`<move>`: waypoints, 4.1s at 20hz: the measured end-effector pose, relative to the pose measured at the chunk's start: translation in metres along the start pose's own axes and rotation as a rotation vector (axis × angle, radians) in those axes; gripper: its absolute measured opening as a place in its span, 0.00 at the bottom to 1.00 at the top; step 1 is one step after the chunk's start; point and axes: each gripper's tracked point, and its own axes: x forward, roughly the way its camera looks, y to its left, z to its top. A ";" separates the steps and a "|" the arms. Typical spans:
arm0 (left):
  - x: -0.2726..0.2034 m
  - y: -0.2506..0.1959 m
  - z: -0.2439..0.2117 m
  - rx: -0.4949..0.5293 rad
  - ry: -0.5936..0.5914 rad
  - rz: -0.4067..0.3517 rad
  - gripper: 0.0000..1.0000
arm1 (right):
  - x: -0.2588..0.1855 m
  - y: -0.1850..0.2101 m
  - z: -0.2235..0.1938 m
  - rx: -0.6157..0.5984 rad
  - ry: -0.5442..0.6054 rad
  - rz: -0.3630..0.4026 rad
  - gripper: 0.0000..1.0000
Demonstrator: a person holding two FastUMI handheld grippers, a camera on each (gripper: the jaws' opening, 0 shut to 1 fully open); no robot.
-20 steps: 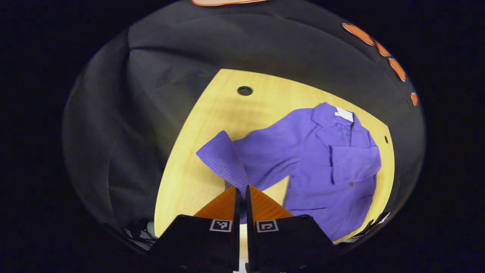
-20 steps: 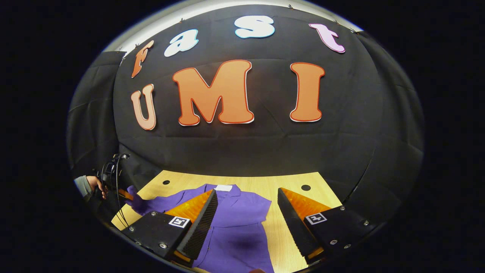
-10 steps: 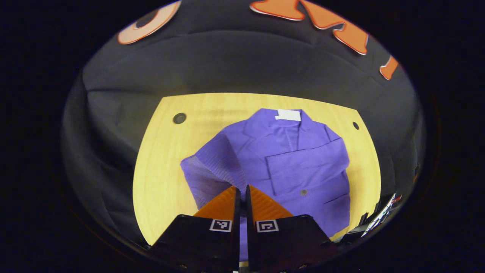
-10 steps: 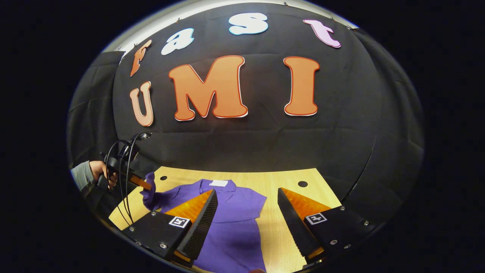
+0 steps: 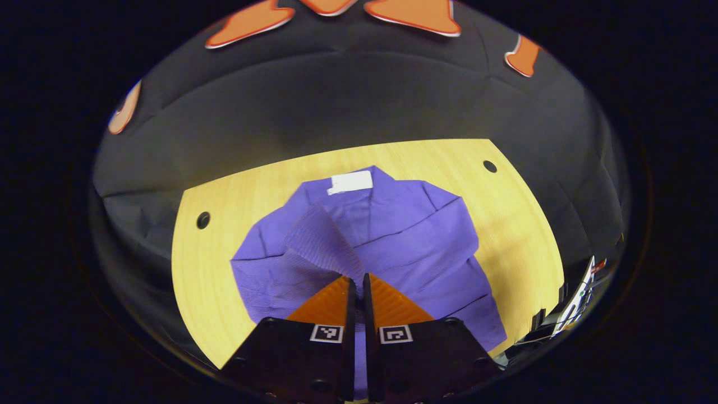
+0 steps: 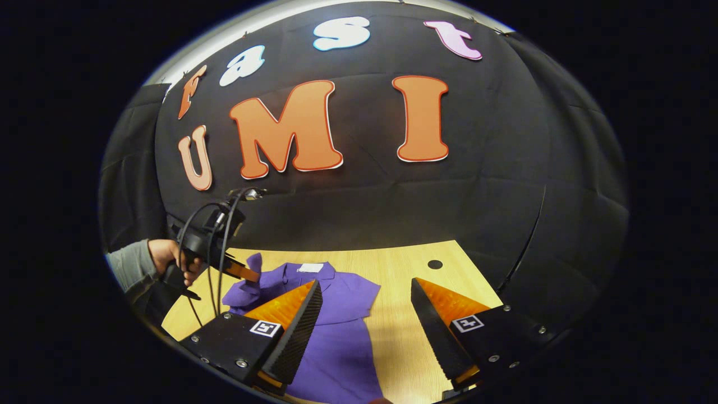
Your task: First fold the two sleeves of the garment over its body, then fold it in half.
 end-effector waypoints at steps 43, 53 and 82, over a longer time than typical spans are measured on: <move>-0.203 0.093 -0.117 -0.107 -0.836 0.394 1.00 | 0.001 0.031 -0.073 -0.165 0.020 0.019 0.95; -0.133 0.101 -0.232 -0.108 -0.480 0.323 0.99 | -0.012 0.014 -0.218 -0.163 0.408 0.052 0.95; -0.024 0.102 -0.413 -0.266 0.273 0.117 0.97 | -0.043 0.003 -0.360 -0.167 0.916 0.025 0.87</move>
